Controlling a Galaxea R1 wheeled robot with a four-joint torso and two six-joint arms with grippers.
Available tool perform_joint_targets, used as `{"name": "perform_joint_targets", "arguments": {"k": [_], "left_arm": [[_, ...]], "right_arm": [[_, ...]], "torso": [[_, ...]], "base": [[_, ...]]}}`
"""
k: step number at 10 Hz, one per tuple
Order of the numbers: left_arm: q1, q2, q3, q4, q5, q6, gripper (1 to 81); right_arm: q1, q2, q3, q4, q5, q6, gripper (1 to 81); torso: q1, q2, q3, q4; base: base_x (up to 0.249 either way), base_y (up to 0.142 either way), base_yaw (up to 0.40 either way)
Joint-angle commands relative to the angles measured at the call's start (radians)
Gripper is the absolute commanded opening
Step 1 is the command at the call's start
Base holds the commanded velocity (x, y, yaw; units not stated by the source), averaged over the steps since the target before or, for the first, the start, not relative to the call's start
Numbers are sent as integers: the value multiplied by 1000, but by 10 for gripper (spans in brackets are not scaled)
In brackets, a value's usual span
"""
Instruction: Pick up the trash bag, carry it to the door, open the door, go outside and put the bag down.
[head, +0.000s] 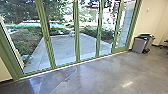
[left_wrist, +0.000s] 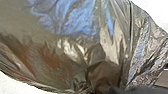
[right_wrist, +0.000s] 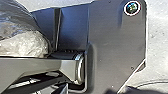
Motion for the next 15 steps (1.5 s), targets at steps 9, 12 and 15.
{"name": "perform_joint_targets", "arguments": {"k": [9, 12, 15], "left_arm": [[-44, 2, 1, 6, 64, 9, 10], [-44, 2, 1, 6, 64, 9, 10], [-44, 2, 1, 6, 64, 9, 10]], "right_arm": [[47, 4, -2, 0, -78, -2, 811], [47, 3, -2, 0, -78, -2, 811], [49, 4, -5, 0, -77, -2, 811]], "torso": [[0, 0, 0, 0], [0, 0, 0, 0], [0, 0, 0, 0]], "base": [[0, 0, -246], [0, 0, -235], [0, 0, -229]]}}
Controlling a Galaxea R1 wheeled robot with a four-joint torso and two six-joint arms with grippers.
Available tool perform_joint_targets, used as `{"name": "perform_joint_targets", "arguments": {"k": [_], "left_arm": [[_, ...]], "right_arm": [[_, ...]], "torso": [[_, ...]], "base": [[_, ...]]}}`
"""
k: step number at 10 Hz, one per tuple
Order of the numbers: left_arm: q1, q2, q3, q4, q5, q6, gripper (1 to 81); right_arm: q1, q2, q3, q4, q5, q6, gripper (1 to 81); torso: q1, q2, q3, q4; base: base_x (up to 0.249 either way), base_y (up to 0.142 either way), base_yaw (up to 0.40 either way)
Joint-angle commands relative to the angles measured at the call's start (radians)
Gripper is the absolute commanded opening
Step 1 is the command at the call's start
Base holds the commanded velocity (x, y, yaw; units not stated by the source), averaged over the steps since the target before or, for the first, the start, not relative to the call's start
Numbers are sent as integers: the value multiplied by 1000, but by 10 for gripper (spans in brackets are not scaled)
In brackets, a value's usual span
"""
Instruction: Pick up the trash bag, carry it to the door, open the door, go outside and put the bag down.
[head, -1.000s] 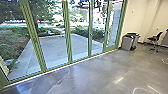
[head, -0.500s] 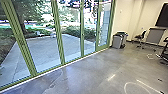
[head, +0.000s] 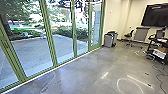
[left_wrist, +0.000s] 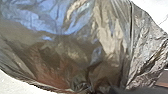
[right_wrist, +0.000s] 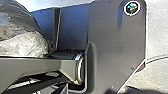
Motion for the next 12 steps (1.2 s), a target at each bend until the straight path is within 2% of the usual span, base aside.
{"name": "perform_joint_targets", "arguments": {"k": [1, 8, 12], "left_arm": [[-46, 2, 1, 6, 64, 9, 10], [-46, 2, -7, 6, 64, 9, 10], [-44, 0, -7, 3, 64, 9, 10]], "right_arm": [[48, 3, -4, 0, -77, -1, 811], [48, 5, -4, 0, -78, -1, 811], [48, 5, -4, 0, -78, -2, 811]], "torso": [[0, 0, 0, 0], [0, 0, 0, 0], [0, 0, 0, 0]], "base": [[0, 0, -217], [0, 0, -148], [0, 0, 0]]}}
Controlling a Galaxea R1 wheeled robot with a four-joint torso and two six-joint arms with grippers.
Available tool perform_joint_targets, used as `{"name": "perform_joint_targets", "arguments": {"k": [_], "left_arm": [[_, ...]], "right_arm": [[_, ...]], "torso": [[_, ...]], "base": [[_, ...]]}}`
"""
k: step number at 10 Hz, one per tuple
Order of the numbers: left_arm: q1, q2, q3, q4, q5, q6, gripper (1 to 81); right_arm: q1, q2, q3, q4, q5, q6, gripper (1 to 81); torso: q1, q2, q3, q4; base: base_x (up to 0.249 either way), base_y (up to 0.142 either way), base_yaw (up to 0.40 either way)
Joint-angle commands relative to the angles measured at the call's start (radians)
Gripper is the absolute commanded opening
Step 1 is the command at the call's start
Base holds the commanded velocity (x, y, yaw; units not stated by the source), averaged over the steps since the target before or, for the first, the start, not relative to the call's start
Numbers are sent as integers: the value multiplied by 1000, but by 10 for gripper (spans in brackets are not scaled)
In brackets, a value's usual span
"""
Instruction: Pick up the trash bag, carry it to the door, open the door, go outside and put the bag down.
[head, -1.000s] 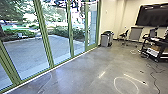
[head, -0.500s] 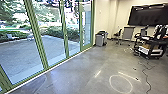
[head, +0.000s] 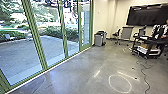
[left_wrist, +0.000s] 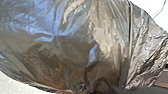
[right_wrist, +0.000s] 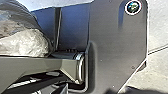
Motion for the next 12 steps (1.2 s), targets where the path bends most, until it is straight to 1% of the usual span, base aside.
{"name": "perform_joint_targets", "arguments": {"k": [1, 8, 12], "left_arm": [[-43, 0, 3, 4, 67, 8, 10], [-43, 9, 3, 7, 65, 11, 10], [-43, 9, 3, 13, 64, 10, 10]], "right_arm": [[50, 0, 0, 1, -78, -1, 811], [48, 2, 0, 1, -78, -2, 811], [48, 0, 0, 1, -78, -2, 811]], "torso": [[0, 0, 0, 0], [0, 0, 0, 0], [-1, -1, 0, 0]], "base": [[0, 0, 0], [0, 0, 0], [94, 0, 0]]}}
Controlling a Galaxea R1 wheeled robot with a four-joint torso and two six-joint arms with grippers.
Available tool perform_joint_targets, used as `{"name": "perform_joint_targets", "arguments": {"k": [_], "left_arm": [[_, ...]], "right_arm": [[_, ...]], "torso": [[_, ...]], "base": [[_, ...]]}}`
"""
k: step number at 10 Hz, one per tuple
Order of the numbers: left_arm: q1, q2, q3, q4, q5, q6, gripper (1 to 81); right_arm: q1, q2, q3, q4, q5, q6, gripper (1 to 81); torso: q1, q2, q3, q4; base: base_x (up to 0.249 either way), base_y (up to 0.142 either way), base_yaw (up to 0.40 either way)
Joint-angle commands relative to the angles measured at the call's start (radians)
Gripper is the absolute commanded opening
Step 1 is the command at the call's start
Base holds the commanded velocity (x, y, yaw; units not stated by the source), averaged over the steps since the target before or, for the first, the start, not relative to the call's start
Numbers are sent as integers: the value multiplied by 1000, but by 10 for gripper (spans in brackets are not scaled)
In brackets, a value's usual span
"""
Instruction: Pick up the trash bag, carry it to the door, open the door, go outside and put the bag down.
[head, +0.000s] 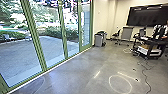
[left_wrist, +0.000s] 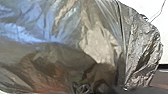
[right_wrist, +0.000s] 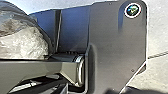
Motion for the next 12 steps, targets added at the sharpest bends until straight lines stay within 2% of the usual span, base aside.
{"name": "perform_joint_targets", "arguments": {"k": [1, 12], "left_arm": [[-41, 0, 3, 6, 67, 8, 10], [-41, 0, 3, 6, 67, 10, 10]], "right_arm": [[41, 0, 0, 1, -81, -2, 811], [41, -1, 0, 1, -79, 0, 811]], "torso": [[0, 0, 0, 0], [0, 0, 0, 0]], "base": [[104, 0, 0], [125, 0, 0]]}}
